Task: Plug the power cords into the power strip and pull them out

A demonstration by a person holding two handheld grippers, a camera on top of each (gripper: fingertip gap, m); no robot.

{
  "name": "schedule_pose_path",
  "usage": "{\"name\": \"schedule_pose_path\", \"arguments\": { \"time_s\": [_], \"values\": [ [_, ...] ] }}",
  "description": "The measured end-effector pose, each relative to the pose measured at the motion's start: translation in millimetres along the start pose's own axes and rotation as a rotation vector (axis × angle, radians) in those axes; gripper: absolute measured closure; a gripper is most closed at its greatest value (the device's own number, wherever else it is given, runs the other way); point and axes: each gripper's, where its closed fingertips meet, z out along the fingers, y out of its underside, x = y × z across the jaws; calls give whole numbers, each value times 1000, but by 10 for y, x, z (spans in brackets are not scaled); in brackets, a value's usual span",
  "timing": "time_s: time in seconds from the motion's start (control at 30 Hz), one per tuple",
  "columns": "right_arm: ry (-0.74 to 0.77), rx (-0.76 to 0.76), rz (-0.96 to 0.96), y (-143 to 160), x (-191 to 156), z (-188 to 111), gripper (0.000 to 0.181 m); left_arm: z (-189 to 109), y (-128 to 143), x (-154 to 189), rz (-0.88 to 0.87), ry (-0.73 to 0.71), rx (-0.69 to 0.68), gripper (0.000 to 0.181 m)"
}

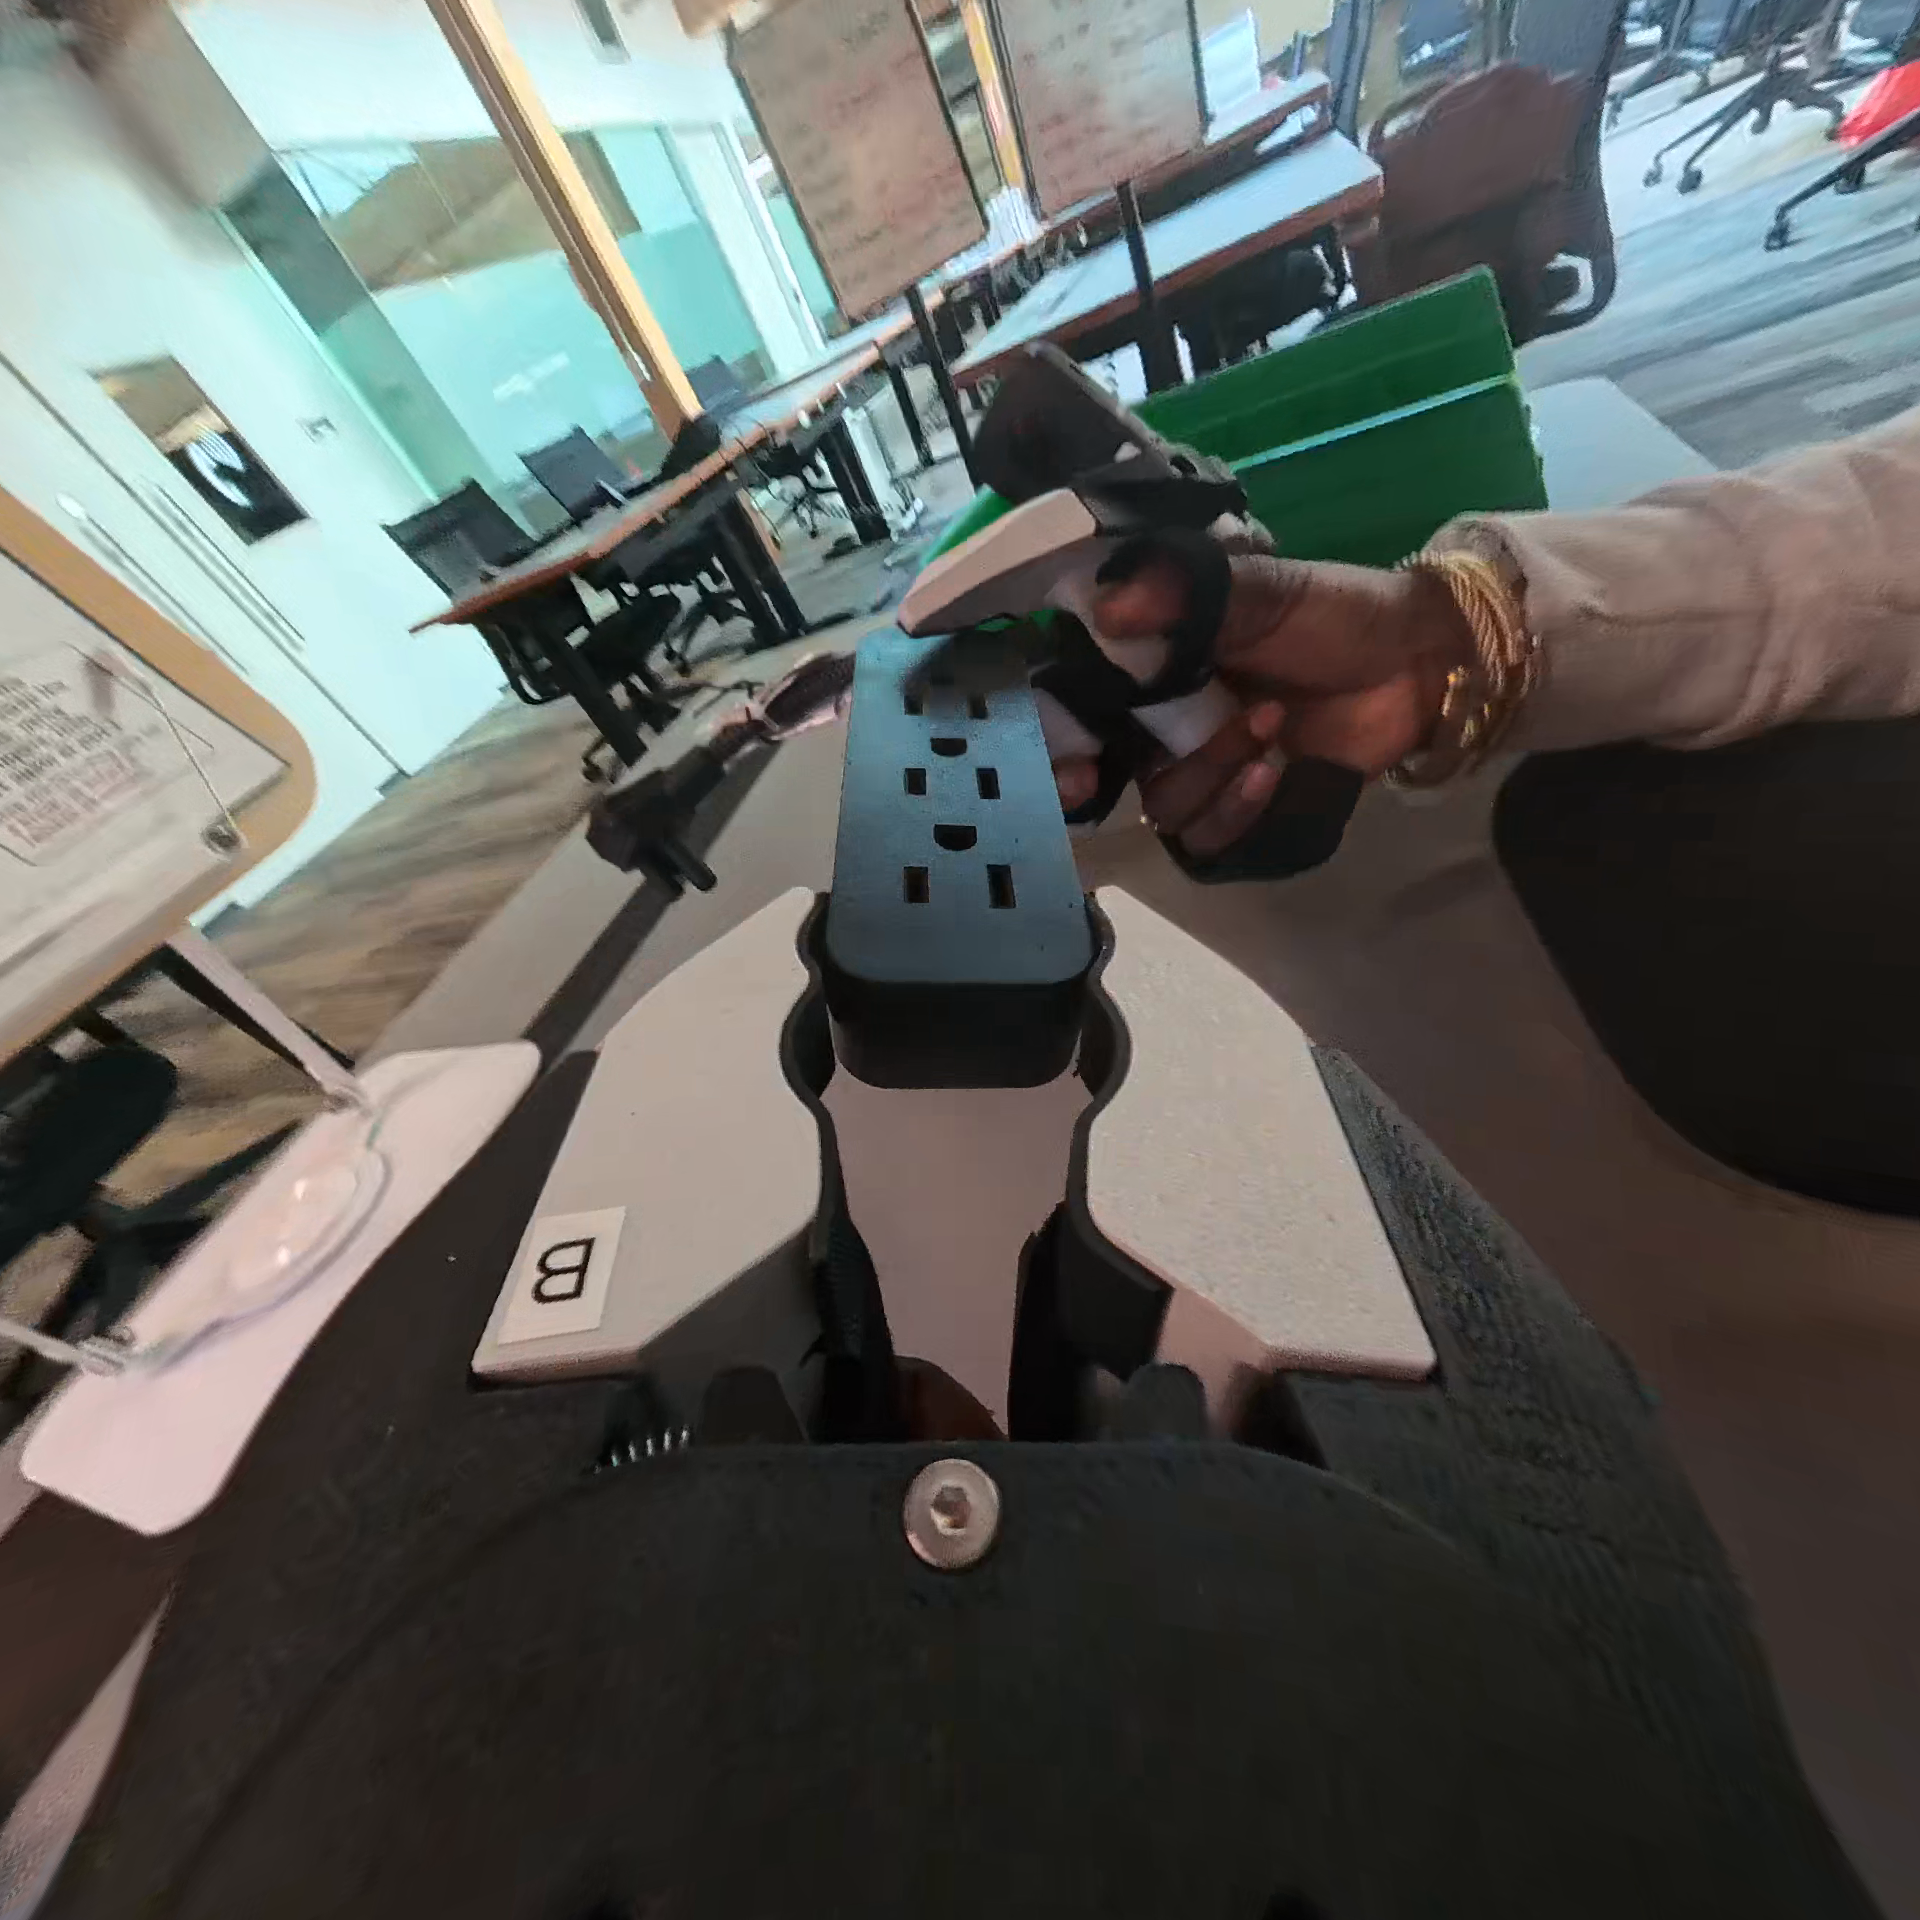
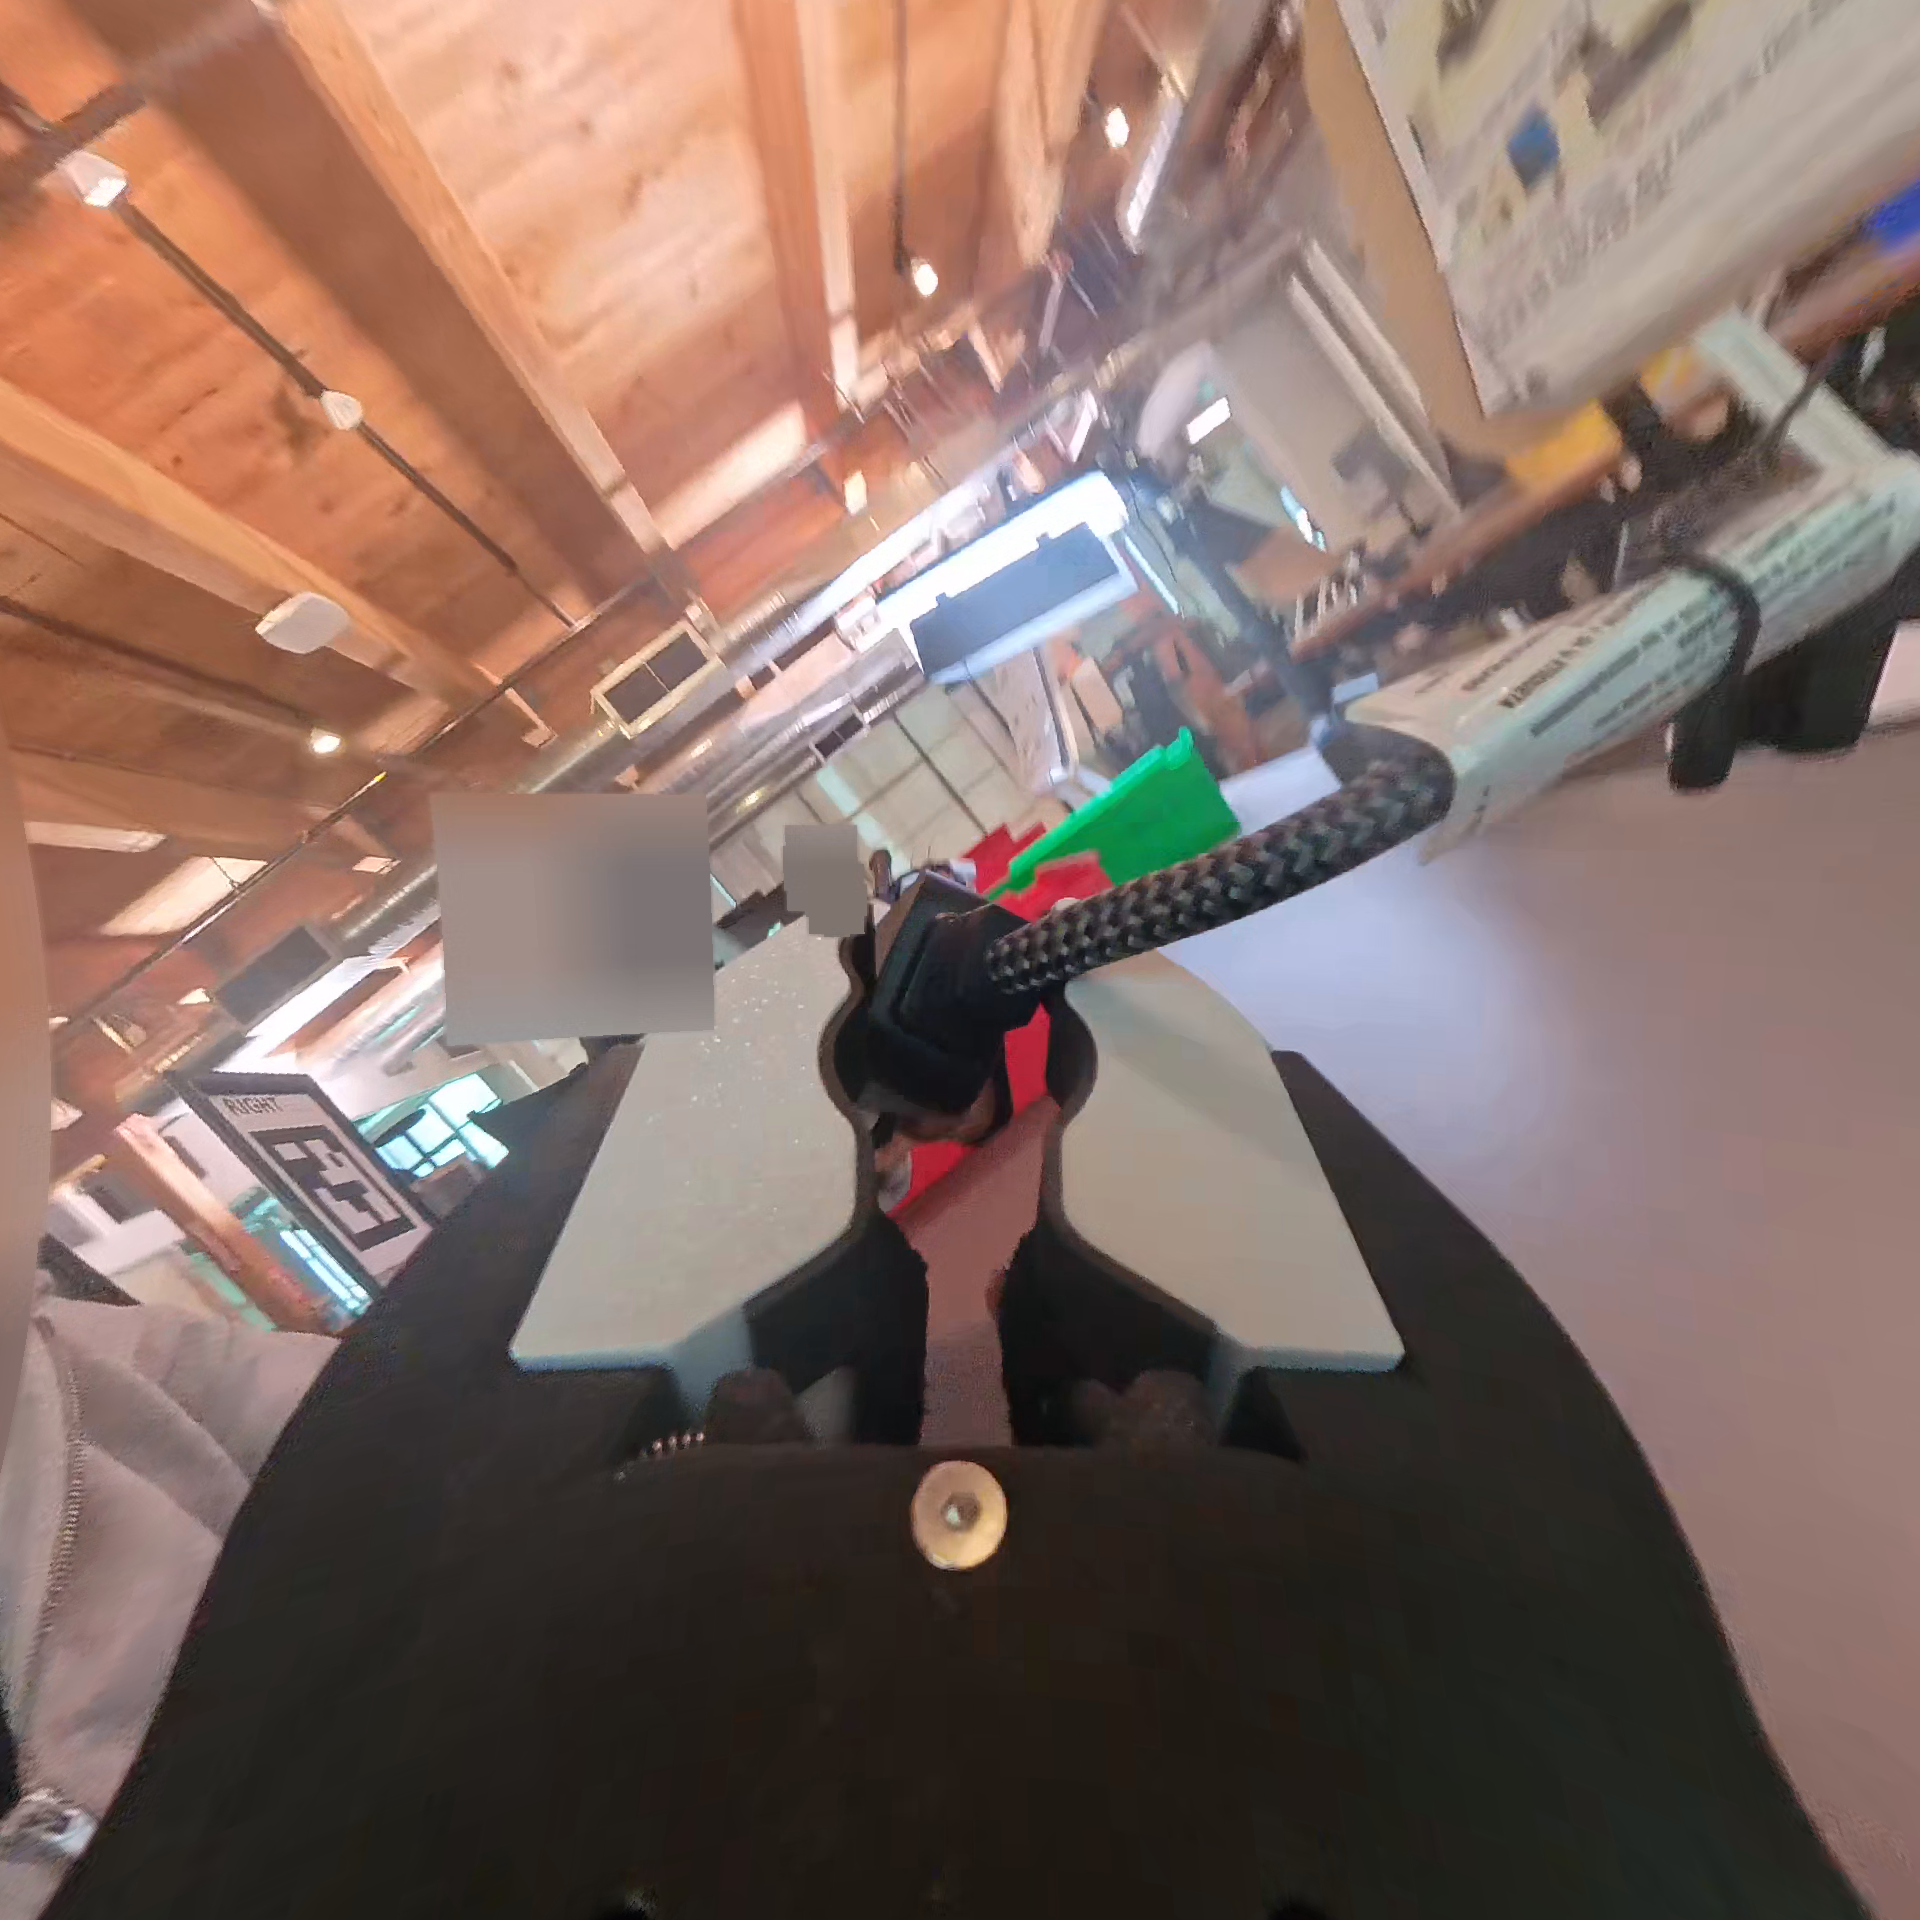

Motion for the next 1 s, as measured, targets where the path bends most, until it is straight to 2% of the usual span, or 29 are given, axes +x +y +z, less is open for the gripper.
{"name": "schedule_pose_path", "arguments": {
  "time_s": [0.17,0.33,0.5,0.6,0.67,0.77,0.87,0.93,1.0],
  "values": [
    [175,-239,240,385,390,-82,152,-9,488,44,-157,101,-207,136],
    [291,-514,179,722,537,-213,150,-8,1057,213,-198,172,-519,136],
    [319,-730,99,918,459,-322,146,-71,1222,322,-170,227,-638,136],
    [396,-933,2,1068,540,-540,153,-121,1271,375,-151,264,-679,136],
    [416,-1013,-94,1078,563,-646,150,-148,1285,380,-123,272,-691,136],
    [403,-1005,-150,965,506,-676,143,-175,1298,375,-119,273,-707,136],
    [412,-992,-330,801,495,-696,144,-199,1301,392,-139,287,-710,136],
    [349,-888,-508,650,405,-538,142,-227,1300,419,-151,308,-716,136],
    [226,-783,-694,609,217,-332,127,-250,1296,448,-155,326,-724,136]
  ]
}}
